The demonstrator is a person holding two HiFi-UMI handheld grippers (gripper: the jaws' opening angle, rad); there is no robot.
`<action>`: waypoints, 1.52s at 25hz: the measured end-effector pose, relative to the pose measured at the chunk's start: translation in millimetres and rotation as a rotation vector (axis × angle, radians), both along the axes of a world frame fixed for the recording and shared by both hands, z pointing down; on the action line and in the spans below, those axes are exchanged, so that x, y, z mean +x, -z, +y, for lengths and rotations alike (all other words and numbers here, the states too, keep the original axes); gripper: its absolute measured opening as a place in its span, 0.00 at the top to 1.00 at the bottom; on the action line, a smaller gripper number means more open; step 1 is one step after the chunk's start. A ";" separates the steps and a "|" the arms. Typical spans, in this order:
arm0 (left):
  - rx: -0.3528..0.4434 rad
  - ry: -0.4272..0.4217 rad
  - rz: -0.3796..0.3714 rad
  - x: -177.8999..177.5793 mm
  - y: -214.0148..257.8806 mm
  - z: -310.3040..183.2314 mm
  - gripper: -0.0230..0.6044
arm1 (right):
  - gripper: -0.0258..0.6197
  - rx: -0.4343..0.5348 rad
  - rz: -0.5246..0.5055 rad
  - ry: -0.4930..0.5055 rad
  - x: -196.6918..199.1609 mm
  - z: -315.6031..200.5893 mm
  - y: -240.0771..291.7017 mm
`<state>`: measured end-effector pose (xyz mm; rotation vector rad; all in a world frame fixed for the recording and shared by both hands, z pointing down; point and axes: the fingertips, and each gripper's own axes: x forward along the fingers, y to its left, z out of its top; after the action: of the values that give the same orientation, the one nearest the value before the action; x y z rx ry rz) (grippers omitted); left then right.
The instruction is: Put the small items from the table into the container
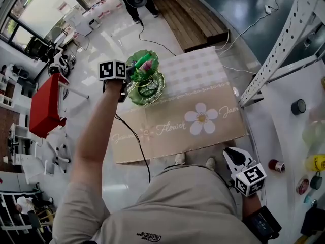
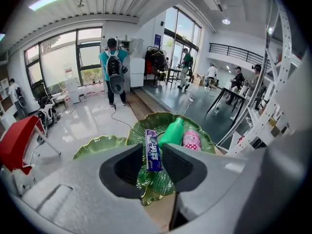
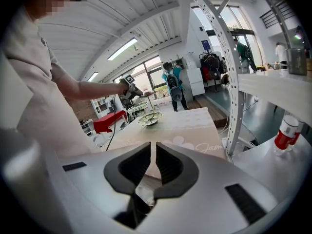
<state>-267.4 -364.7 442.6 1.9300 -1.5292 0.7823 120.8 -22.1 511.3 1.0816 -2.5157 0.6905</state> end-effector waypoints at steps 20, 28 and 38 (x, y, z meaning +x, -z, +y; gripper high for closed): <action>0.382 -0.242 0.062 46.2 80.3 103.4 0.78 | 0.89 0.017 0.058 0.095 -44.1 -37.0 6.5; 0.341 -0.507 0.268 110.6 46.6 223.0 0.95 | 0.90 0.047 0.082 0.173 -94.3 -53.1 20.8; 0.206 -0.651 0.336 135.5 -24.5 307.8 0.95 | 0.91 0.067 0.088 0.262 -153.3 -52.6 29.4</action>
<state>-131.9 -57.0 467.1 2.6016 -0.8012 0.5153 -32.5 -74.8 481.9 0.7643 -2.5564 0.4787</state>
